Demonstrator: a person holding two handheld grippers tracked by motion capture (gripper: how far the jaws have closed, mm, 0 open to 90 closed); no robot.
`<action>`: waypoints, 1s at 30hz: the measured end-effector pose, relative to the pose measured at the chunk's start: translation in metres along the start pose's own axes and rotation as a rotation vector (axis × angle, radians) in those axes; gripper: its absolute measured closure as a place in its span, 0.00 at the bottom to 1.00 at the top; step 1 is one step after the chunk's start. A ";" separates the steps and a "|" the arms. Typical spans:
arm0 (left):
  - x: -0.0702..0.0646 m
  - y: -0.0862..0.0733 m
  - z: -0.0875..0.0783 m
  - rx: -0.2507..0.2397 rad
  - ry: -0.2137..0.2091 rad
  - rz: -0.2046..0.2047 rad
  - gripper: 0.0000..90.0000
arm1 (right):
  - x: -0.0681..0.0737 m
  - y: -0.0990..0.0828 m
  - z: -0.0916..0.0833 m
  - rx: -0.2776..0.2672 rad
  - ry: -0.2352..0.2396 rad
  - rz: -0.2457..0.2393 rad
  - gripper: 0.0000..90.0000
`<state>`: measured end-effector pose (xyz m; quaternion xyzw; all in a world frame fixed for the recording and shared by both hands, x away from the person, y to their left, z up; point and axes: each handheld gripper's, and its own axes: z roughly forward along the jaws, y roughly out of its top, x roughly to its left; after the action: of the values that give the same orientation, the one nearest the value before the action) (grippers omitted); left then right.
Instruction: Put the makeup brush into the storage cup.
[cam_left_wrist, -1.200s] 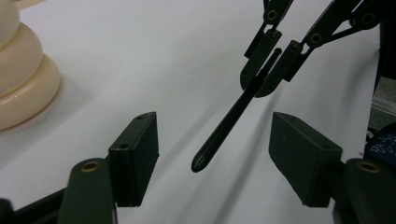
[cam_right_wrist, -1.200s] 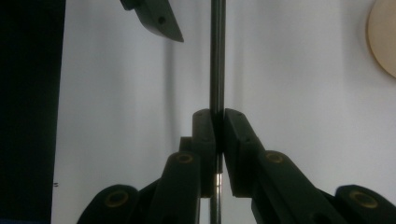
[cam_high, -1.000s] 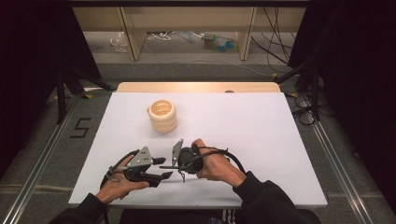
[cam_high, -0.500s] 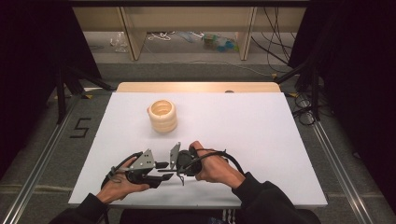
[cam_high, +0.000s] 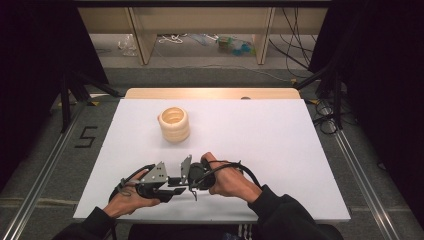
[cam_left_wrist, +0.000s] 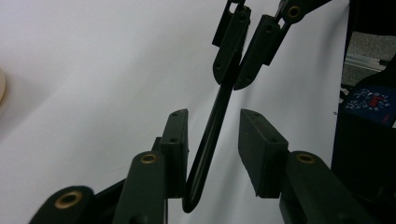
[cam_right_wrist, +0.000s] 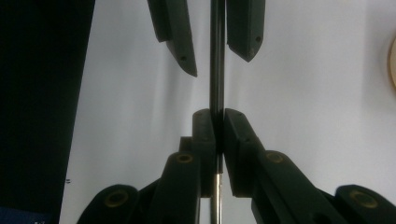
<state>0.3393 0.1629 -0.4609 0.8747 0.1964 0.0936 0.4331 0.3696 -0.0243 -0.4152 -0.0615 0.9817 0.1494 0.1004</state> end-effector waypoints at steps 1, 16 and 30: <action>0.000 0.000 0.000 0.000 -0.003 0.001 0.71 | -0.001 0.000 0.001 -0.010 -0.004 -0.021 0.93; -0.001 -0.001 0.003 0.029 -0.027 0.019 0.77 | 0.003 0.005 0.002 -0.034 0.014 -0.050 0.93; -0.001 -0.002 0.004 0.051 -0.061 0.045 0.86 | 0.005 0.006 0.005 -0.026 0.020 -0.089 0.93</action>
<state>0.3395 0.1610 -0.4648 0.8920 0.1658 0.0717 0.4143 0.3645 -0.0178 -0.4195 -0.1077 0.9770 0.1569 0.0964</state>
